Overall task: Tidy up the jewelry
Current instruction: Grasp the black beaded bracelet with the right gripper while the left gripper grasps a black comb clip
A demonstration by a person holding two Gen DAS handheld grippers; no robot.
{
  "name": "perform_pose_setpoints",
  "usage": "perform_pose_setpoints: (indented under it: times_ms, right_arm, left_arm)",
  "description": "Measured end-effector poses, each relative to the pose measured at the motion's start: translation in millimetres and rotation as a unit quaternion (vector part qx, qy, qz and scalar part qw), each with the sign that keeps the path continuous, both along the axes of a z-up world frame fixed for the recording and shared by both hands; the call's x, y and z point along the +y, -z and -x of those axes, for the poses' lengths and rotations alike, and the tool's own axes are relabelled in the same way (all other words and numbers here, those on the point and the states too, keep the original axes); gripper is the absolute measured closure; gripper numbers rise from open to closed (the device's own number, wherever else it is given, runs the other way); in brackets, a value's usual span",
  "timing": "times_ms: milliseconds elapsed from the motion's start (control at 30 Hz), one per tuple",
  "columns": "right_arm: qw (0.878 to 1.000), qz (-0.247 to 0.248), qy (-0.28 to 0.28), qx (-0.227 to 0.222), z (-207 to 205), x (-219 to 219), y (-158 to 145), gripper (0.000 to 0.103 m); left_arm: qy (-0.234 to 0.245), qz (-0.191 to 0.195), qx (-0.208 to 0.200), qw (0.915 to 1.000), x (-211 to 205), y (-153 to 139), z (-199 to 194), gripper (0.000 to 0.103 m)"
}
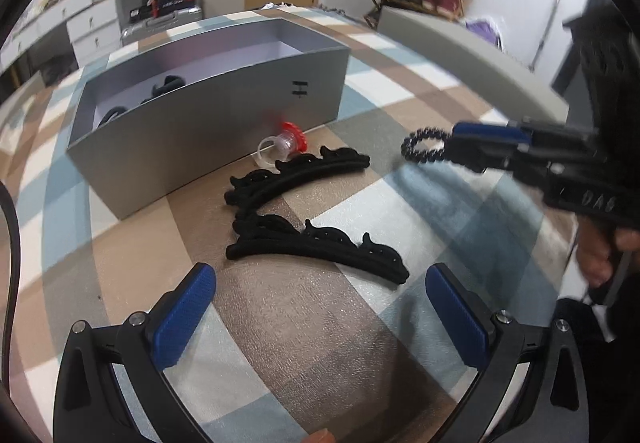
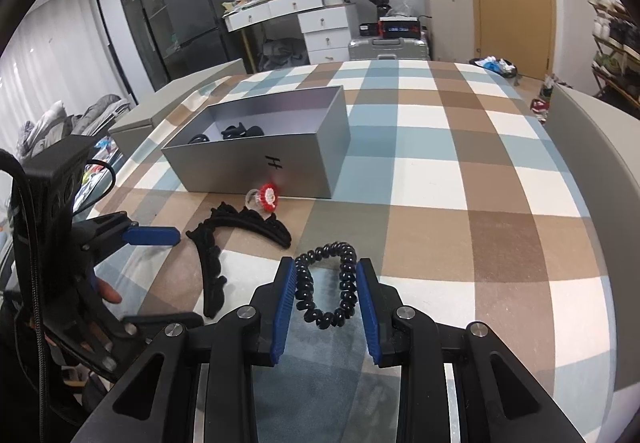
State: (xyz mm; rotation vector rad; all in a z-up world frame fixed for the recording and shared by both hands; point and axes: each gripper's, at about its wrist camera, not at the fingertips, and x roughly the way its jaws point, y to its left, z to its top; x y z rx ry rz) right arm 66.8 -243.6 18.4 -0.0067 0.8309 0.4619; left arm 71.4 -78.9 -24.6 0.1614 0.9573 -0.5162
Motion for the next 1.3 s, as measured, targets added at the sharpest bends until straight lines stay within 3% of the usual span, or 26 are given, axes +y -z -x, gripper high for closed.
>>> perform_pose_setpoints:
  times_ms: [67, 200, 300, 667, 933, 1300]
  right_arm:
    - [1.0, 0.0, 0.004, -0.001, 1, -1, 0, 0.073]
    - [1.0, -0.001, 0.011, -0.005, 3, -4, -2, 0.073]
    - [1.0, -0.002, 0.016, -0.006, 3, -7, -2, 0.073]
    - [1.0, -0.017, 0.013, -0.011, 3, -6, -5, 0.073]
    - [0.998, -0.054, -0.009, -0.032, 4, -1, -20, 0.073]
    - [0.995, -0.072, -0.028, -0.066, -6, 12, -46, 0.073]
  left_arm:
    - [0.005, -0.026, -0.005, 0.9996, -5, 2, -2, 0.001]
    - [0.014, -0.032, -0.006, 0.9994, -6, 3, -7, 0.002]
    - [0.02, -0.028, -0.014, 0.9993, -5, 2, -9, 0.011]
    - [0.012, 0.017, -0.037, 0.9991, 4, -11, 0, 0.011]
    - [-0.027, 0.058, -0.085, 0.9943, 24, -35, 4, 0.011]
    - [-0.075, 0.093, -0.109, 0.9867, 45, -50, -17, 0.011]
